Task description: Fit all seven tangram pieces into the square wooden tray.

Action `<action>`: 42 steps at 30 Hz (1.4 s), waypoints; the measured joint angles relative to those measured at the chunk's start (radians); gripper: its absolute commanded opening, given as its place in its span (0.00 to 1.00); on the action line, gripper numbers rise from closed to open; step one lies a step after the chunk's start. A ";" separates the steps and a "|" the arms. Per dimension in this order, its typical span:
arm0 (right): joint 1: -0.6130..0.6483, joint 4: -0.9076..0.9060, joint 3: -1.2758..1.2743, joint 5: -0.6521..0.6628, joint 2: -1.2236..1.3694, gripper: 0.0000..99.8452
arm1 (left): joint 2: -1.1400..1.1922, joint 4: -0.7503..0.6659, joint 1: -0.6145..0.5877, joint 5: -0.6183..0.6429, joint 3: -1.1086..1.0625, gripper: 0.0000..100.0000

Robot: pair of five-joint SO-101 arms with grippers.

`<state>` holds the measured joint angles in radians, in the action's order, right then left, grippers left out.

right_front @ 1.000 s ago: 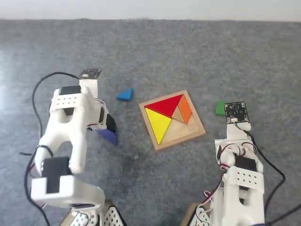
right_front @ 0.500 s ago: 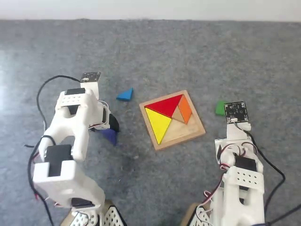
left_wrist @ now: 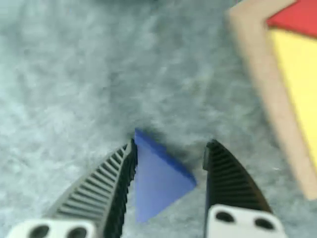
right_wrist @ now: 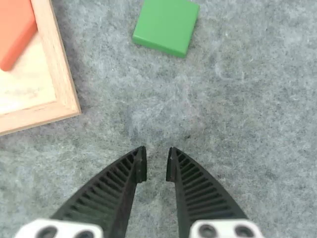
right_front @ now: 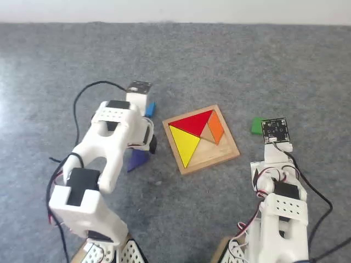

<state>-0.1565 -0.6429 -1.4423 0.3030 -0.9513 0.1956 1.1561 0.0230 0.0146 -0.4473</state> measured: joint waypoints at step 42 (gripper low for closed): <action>0.000 0.000 0.000 0.000 0.000 0.08 | 0.569 0.224 -0.012 -0.071 0.842 0.05</action>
<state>-0.1565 -0.6429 -1.4423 0.3030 -0.9513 0.7649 1.3802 0.0107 -0.0560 0.3951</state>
